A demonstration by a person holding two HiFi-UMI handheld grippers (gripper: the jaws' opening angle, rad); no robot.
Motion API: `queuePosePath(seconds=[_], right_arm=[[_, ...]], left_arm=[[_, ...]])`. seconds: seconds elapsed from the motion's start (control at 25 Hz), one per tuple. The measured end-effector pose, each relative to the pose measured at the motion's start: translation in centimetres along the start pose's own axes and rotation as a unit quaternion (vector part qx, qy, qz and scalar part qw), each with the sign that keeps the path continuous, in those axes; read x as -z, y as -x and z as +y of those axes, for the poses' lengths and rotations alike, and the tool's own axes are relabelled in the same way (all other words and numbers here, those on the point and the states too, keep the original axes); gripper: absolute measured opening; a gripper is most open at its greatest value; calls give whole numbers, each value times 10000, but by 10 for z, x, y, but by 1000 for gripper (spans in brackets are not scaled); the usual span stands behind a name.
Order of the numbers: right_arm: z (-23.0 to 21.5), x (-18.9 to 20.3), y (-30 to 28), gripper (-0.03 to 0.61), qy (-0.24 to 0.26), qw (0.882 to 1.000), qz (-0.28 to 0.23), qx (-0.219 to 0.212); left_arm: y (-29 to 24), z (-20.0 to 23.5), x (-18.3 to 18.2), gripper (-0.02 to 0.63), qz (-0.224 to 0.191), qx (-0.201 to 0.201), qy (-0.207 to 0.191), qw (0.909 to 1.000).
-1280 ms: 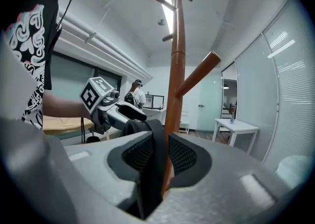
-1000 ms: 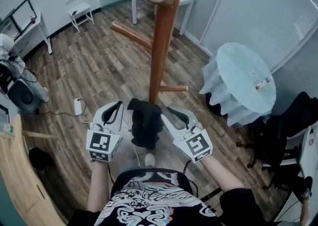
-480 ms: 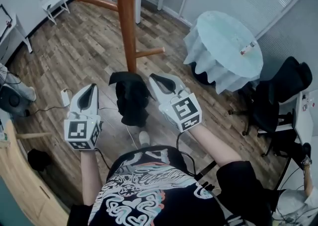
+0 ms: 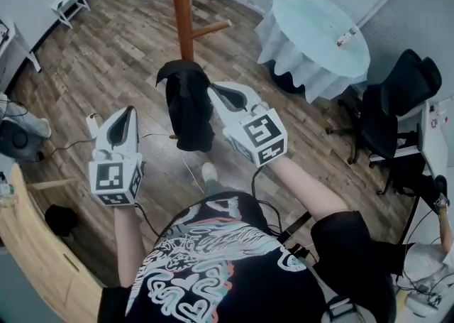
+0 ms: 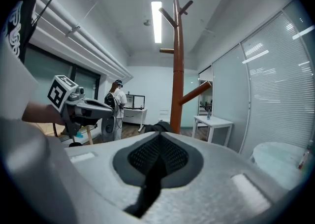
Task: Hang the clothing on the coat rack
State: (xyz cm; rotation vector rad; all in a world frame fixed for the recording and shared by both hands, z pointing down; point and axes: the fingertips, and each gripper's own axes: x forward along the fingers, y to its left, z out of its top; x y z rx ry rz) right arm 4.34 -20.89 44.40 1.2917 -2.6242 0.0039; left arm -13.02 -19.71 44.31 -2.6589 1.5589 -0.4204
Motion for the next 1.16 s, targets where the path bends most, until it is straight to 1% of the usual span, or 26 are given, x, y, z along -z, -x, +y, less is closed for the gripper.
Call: queuePosePath(seconds=[0.12, 0.24, 0.32, 0.44, 0.64, 0.96, 1.16], right_arm=[[15, 6, 15, 0, -73, 10000, -28, 56], [39, 14, 44, -2, -62, 9999, 41, 87], [50, 13, 58, -2, -46, 9999, 17, 148], [61, 2, 72, -2, -14, 9996, -119, 258], [84, -4, 90, -2, 33, 9993, -176, 314], [80, -5, 92, -2, 6, 9993, -177, 334], [78, -17, 80, -2, -7, 9990, -296, 345]], left_arm=[[17, -9, 3, -11, -25, -2, -94, 10000], [40, -32, 9, -11, 32, 164, -196, 9997], [53, -42, 8, -11, 17, 242, -291, 9993], [72, -44, 3, -11, -64, 256, -406, 9988], [104, -41, 1, -11, -193, 175, -347, 9991], [101, -40, -2, -11, -208, 141, -299, 9992], [97, -25, -10, -11, -259, 66, -385, 9989]])
